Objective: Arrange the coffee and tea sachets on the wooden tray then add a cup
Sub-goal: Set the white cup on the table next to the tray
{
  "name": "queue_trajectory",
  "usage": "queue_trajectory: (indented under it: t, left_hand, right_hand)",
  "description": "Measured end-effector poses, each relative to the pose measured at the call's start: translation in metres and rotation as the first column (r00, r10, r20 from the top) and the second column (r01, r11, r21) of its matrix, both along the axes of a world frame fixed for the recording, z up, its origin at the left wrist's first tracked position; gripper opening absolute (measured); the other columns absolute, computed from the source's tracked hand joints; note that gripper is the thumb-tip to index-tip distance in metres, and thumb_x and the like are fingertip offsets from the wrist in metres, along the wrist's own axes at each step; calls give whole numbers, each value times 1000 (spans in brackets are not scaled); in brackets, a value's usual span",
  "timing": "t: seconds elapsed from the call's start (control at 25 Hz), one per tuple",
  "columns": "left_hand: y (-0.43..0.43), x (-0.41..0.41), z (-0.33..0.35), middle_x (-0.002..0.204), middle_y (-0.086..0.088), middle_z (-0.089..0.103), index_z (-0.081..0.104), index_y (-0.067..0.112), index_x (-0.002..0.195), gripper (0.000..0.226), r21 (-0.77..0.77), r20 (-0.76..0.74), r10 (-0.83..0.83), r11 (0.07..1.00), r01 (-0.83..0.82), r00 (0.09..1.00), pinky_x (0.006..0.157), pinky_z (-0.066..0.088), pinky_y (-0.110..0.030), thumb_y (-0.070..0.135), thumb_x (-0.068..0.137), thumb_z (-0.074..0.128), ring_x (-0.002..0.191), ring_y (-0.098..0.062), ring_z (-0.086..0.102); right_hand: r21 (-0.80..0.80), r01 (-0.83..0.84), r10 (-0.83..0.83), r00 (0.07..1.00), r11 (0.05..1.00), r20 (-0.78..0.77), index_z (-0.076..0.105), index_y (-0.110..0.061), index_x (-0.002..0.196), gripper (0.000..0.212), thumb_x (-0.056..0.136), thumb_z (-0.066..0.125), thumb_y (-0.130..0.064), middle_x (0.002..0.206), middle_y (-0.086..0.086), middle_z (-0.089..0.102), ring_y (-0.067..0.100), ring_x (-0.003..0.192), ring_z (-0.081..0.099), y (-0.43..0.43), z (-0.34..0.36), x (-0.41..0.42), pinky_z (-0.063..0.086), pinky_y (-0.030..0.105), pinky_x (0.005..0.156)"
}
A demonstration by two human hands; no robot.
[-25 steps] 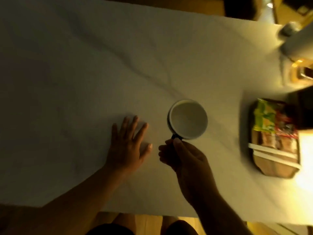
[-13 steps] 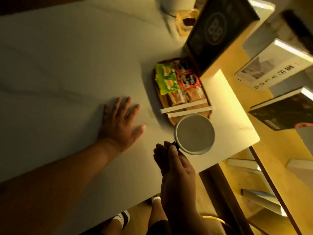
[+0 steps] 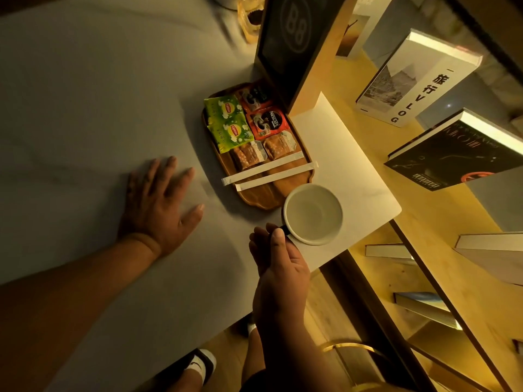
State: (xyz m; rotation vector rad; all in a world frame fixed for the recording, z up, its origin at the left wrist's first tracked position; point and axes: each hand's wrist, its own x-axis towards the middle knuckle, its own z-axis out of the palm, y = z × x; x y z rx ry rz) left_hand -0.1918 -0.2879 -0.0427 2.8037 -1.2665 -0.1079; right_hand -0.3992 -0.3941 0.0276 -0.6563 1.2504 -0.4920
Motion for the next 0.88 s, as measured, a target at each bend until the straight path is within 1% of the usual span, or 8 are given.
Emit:
queue_trajectory:
  t: [0.2, 0.4, 0.6, 0.72, 0.8, 0.88]
  left_hand:
    - [1, 1, -2, 163, -12, 23, 30, 29, 153, 77, 1, 11, 6, 1000, -6, 1000, 113, 17, -63, 64, 84, 37, 149, -38, 19]
    - [1, 1, -1, 164, -12, 23, 29, 29, 153, 77, -10, 1, 11, 1000, -11, 1000, 114, 15, -62, 64, 84, 38, 149, -38, 19]
    - [1, 1, -2, 164, -12, 23, 30, 29, 153, 78, -17, -1, 15, 1000, -15, 1000, 115, 14, -62, 64, 84, 38, 149, -38, 19]
    - [1, 1, -1, 163, -12, 23, 30, 29, 153, 77, -27, -1, 10, 1000, -10, 1000, 115, 14, -63, 63, 84, 39, 149, -39, 19]
    - [1, 1, -1, 163, -13, 24, 30, 29, 153, 77, -29, -3, 9, 1000, -9, 1000, 115, 14, -63, 63, 84, 40, 148, -39, 20]
    - [1, 0, -1, 163, -13, 24, 30, 29, 152, 77, -30, -5, 8, 1000, -9, 1000, 114, 15, -63, 63, 84, 40, 148, -39, 20]
  right_hand:
    - [10, 3, -3, 1000, 1000, -11, 84, -31, 82, 31, 100, 59, -28, 100, 3, 82, 19, 97, 77, 2, -6, 3, 58, 32, 81]
    - [30, 1, -1, 1000, 1000, -15, 84, -29, 85, 28, 99, 60, -29, 101, 4, 82, 19, 98, 76, 5, -11, 1, 57, 33, 83]
    - [25, -31, 32, 998, 999, -46, 81, -27, 92, 24, 99, 59, -30, 103, 2, 81, 18, 98, 76, 6, -13, -1, 59, 30, 79]
    - [-22, -79, 77, 994, 997, -80, 80, -29, 95, 23, 100, 58, -34, 102, -1, 81, 15, 94, 76, 6, -12, -4, 59, 28, 74]
    - [-45, -110, 104, 989, 993, -105, 80, -33, 92, 25, 100, 57, -37, 101, -3, 81, 14, 89, 75, 7, -11, -4, 58, 26, 71]
    - [-63, -131, 122, 983, 989, -138, 80, -41, 87, 27, 100, 56, -40, 96, -8, 81, 9, 80, 72, 8, -9, -3, 56, 24, 67]
